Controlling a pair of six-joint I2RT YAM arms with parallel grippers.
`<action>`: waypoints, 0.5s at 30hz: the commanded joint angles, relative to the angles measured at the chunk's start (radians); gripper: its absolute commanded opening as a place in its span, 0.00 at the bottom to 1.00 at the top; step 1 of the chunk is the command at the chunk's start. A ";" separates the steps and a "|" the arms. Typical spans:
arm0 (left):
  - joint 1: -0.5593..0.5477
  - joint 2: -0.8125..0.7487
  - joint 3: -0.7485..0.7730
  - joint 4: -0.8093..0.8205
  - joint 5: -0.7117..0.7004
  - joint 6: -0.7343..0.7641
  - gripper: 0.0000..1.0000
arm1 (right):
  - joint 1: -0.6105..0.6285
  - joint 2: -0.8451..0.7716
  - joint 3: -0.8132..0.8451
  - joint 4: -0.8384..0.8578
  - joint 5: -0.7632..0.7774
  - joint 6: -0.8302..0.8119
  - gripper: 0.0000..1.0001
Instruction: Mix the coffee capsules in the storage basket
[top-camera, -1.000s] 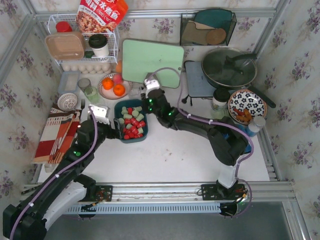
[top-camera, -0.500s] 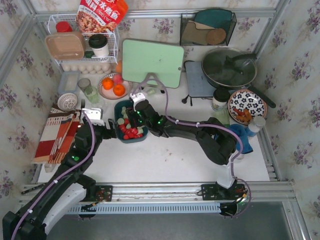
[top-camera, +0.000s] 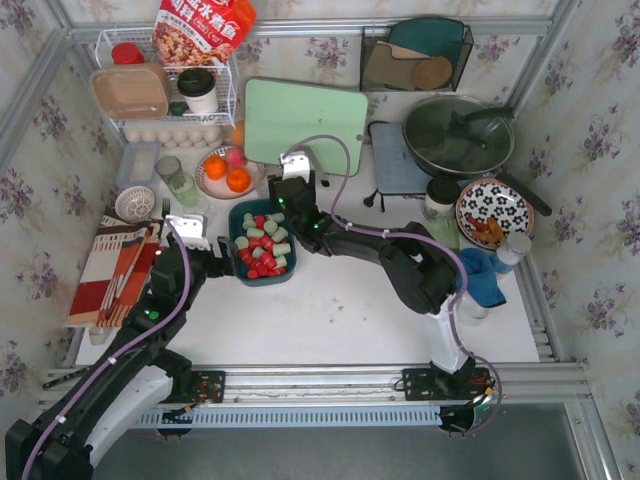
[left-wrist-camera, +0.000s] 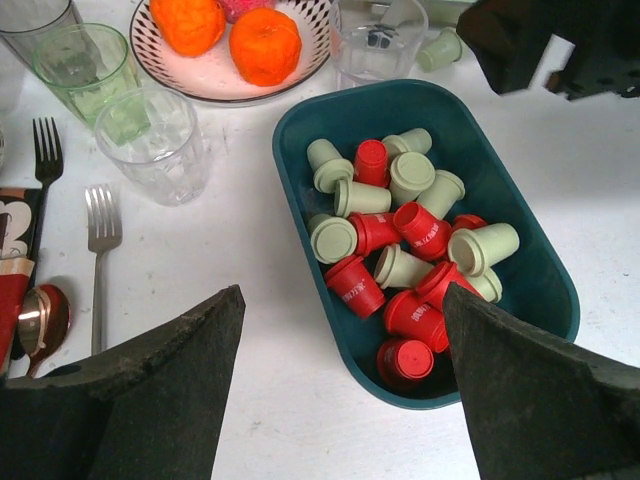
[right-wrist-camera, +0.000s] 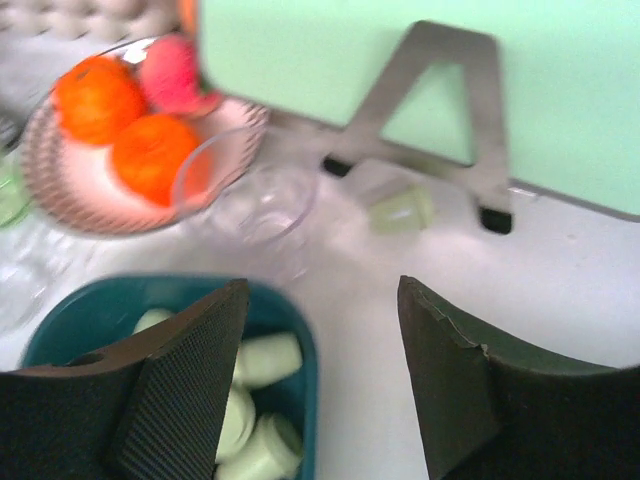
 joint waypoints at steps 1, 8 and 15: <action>0.000 0.007 0.013 0.014 0.015 -0.016 0.83 | -0.037 0.109 0.073 0.153 0.211 0.005 0.67; 0.000 0.019 0.020 0.013 0.026 -0.022 0.83 | -0.115 0.305 0.296 -0.007 0.164 0.042 0.65; 0.000 0.016 0.023 0.010 0.041 -0.033 0.83 | -0.193 0.382 0.420 -0.179 -0.037 0.133 0.63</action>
